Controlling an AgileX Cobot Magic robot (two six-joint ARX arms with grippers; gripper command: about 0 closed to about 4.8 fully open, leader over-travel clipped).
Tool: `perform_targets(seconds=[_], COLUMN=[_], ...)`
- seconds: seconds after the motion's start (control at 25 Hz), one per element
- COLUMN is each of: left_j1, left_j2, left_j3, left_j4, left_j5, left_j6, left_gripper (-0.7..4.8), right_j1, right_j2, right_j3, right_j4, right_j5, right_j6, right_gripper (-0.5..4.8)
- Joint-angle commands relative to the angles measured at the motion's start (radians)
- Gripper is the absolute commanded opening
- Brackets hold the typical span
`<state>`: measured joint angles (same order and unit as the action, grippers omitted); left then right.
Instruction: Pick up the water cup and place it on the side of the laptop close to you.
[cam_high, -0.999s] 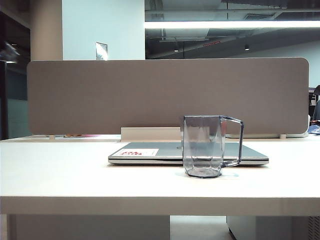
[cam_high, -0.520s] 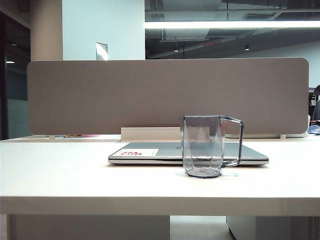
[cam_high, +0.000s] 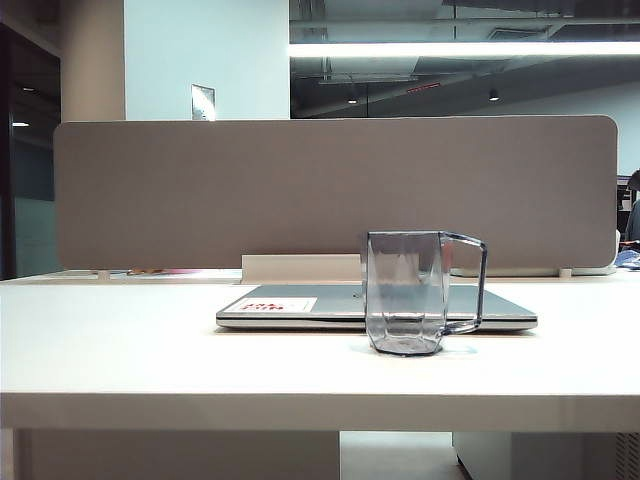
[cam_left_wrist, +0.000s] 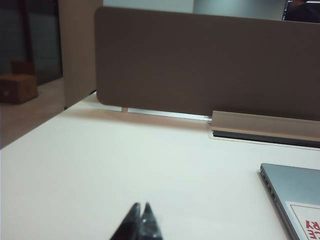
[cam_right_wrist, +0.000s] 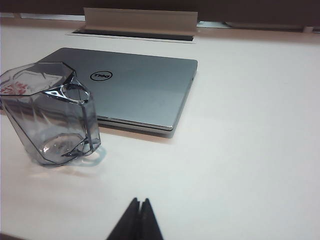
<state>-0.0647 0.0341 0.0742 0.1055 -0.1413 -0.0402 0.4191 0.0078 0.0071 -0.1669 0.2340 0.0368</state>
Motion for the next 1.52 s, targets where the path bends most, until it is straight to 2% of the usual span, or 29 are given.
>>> perform_targets(seconds=[0.04, 0.28, 0.4, 0.6, 0.76, 1.52], left_j1=[0.011, 0.017, 0.017, 0.017, 0.017, 0.016], left_j2=[-0.019, -0.03, -0.03, -0.03, -0.03, -0.03], left_j3=[-0.018, -0.057, -0.066, -0.066, -0.066, -0.066], left_j4=[0.025, 0.053, 0.044, 0.038, -0.04, -0.046], left_j5=[0.018, 0.07, 0.105, 0.103, 0.085, 0.103], left_j6=[0.01, 0.012, 0.058, 0.06, 0.059, 0.059], left_gripper=[-0.05, -0.05, -0.05, -0.05, -0.05, -0.05], right_j1=[0.0, 0.0, 0.0, 0.0, 0.0, 0.0], right_j2=[0.001, 0.001, 0.001, 0.001, 0.001, 0.001], right_j3=[-0.006, -0.006, -0.006, -0.006, -0.006, -0.006], right_j4=[0.01, 0.011, 0.01, 0.01, 0.01, 0.01], right_j5=[-0.001, -0.001, -0.001, -0.001, -0.001, -0.001], right_j6=[0.0, 0.0, 0.0, 0.0, 0.0, 0.0], right_gripper=[-0.06, -0.06, -0.06, -0.06, -0.06, -0.06])
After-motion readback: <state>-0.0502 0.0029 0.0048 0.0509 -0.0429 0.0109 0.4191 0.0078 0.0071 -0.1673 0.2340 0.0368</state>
